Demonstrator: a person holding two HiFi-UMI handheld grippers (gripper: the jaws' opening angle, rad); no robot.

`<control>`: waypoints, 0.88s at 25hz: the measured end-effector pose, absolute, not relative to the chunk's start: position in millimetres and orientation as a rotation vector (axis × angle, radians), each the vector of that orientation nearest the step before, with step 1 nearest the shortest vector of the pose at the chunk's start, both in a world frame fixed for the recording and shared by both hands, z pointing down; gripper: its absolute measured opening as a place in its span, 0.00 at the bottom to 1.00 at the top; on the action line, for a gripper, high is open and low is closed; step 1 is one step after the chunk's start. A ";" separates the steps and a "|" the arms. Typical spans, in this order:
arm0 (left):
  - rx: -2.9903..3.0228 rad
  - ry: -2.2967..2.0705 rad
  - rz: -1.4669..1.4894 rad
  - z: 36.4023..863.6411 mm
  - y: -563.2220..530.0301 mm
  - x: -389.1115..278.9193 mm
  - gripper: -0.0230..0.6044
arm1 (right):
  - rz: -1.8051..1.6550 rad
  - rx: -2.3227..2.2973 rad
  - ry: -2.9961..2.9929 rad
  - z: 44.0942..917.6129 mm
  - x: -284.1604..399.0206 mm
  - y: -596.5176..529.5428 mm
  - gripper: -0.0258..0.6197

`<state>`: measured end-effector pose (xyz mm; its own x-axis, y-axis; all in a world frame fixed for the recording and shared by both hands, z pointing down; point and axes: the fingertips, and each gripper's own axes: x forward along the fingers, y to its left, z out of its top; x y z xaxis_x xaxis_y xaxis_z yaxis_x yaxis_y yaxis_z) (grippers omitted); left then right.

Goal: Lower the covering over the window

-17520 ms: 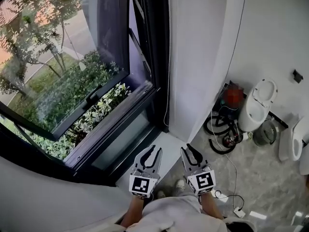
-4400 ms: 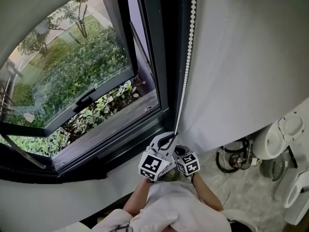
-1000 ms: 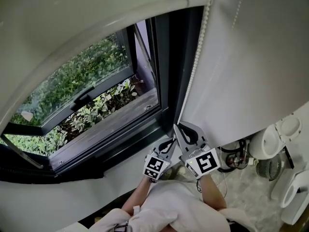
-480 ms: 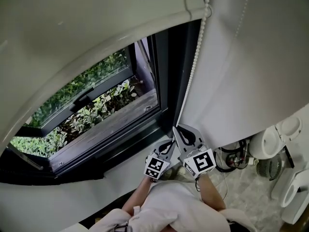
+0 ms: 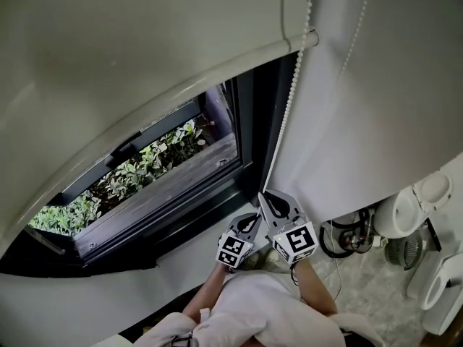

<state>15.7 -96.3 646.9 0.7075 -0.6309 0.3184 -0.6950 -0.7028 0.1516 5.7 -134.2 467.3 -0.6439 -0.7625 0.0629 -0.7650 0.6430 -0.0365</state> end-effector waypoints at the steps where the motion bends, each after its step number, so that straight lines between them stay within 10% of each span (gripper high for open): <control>1: 2.646 -1.056 0.350 645.5 -96.0 14.0 0.07 | 0.098 1.312 -2.812 467.2 6.1 -134.8 0.03; 22: 2.929 -1.151 0.046 399.0 -107.8 -13.6 0.16 | 0.112 1.353 -2.804 469.0 13.4 -133.6 0.04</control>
<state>-13.6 -107.8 399.0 0.7323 -0.6805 0.0250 -0.6804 -0.7327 -0.0159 13.4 -133.6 469.0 -0.6225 -0.7807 0.0550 -0.7826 0.6202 -0.0535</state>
